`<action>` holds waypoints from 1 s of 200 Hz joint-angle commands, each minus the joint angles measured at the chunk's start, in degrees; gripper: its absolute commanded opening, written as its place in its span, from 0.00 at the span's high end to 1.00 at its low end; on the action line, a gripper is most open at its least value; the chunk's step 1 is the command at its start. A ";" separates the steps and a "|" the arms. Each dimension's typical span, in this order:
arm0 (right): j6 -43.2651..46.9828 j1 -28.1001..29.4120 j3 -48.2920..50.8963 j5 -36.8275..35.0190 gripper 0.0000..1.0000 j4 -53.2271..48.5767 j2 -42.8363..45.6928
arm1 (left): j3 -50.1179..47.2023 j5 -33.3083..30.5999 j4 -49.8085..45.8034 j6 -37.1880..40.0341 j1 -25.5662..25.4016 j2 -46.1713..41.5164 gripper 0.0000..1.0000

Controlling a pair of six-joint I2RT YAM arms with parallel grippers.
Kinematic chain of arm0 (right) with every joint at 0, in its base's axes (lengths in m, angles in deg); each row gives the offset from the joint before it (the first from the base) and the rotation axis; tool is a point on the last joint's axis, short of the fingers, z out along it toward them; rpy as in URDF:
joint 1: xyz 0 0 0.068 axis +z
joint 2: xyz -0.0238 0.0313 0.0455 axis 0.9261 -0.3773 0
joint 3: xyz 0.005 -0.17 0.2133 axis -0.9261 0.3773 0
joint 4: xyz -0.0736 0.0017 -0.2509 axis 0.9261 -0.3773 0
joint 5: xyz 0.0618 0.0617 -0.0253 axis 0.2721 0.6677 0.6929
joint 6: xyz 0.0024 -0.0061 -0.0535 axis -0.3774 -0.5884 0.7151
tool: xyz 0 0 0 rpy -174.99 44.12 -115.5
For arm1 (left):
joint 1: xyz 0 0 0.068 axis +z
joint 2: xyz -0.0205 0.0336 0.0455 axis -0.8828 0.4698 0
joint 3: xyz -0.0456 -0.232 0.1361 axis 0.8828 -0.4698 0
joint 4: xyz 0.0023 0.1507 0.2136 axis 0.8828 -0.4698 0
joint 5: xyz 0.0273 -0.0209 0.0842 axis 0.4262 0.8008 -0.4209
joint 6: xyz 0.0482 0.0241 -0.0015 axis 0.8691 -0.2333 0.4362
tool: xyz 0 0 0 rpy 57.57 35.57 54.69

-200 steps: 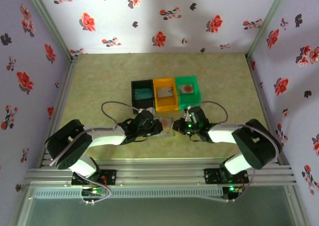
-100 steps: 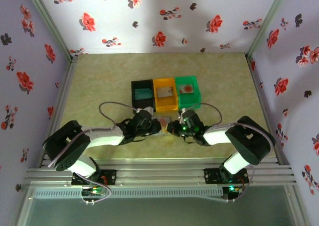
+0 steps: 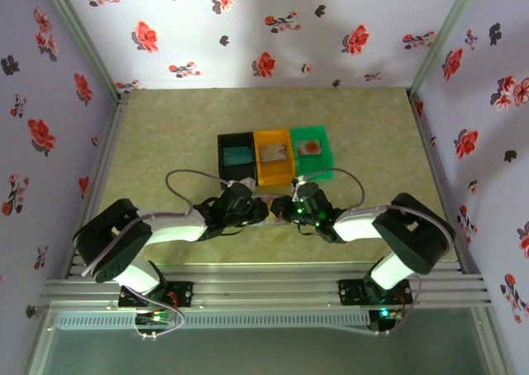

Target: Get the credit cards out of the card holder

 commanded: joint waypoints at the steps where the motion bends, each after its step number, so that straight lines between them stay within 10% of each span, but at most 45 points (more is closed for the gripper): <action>1: -2.01 0.50 2.05 -3.89 0.97 2.24 -2.45 | -0.84 0.49 2.24 -0.59 0.16 -0.11 1.00; 200: -0.44 0.47 1.73 -5.46 0.97 -2.75 -2.21 | -8.33 1.06 -1.87 1.16 5.79 -16.16 1.00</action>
